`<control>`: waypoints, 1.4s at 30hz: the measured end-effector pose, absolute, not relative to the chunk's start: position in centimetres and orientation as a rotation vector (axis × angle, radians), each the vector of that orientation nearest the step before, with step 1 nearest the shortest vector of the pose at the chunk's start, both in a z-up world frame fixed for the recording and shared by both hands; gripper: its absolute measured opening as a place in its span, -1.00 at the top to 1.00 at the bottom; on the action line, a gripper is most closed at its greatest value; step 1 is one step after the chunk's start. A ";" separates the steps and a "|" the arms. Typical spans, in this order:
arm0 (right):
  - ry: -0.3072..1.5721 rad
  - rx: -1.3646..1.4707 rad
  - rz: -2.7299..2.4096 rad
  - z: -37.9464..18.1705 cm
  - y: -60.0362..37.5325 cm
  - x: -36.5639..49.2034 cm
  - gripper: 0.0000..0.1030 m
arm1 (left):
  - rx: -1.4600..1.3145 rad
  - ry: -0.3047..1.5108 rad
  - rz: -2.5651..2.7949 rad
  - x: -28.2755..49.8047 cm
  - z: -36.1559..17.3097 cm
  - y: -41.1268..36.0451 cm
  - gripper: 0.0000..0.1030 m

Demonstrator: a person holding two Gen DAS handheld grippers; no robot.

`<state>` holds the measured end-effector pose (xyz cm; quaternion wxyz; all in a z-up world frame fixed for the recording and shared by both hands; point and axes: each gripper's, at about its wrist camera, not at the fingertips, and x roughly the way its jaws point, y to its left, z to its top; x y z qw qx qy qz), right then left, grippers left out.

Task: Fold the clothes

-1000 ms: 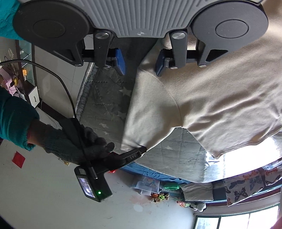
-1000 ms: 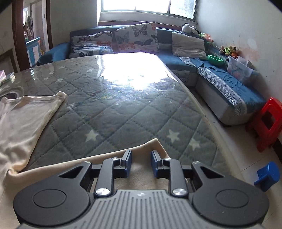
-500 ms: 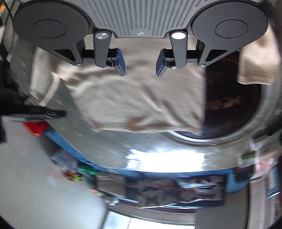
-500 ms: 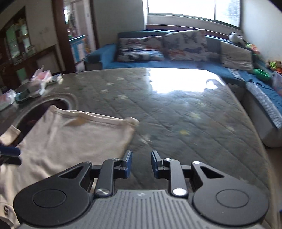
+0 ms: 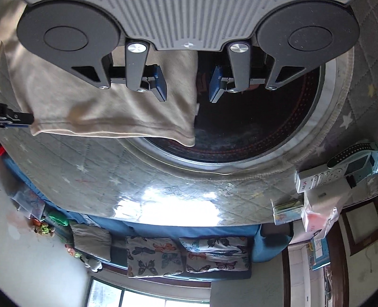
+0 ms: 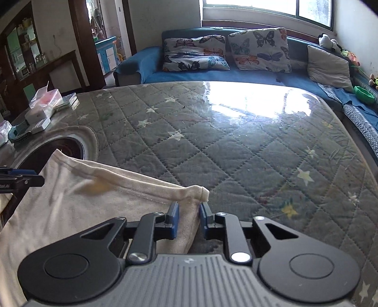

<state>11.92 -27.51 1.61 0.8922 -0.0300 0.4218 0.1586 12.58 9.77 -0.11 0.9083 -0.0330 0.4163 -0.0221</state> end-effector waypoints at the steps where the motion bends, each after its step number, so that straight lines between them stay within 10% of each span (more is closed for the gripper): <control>1: 0.875 -0.064 0.325 1.5 -27.5 12.1 0.74 | -0.063 0.855 -0.050 12.9 -0.2 9.7 0.23; 4: 0.870 -0.060 0.319 1.3 -27.3 12.6 0.84 | -0.048 0.843 -0.071 13.6 -0.3 9.4 0.79; 12: 0.823 -0.144 0.297 0.8 -24.7 14.8 0.91 | -0.007 0.791 0.029 13.4 -0.6 9.9 0.84; 26: 0.819 -0.242 0.474 3.3 -21.8 9.2 0.72 | -0.115 0.733 -0.007 6.9 3.7 13.7 0.45; 42: 0.806 -0.384 0.631 1.9 -18.8 -1.0 -0.04 | -0.014 0.756 0.021 0.2 3.2 15.1 0.15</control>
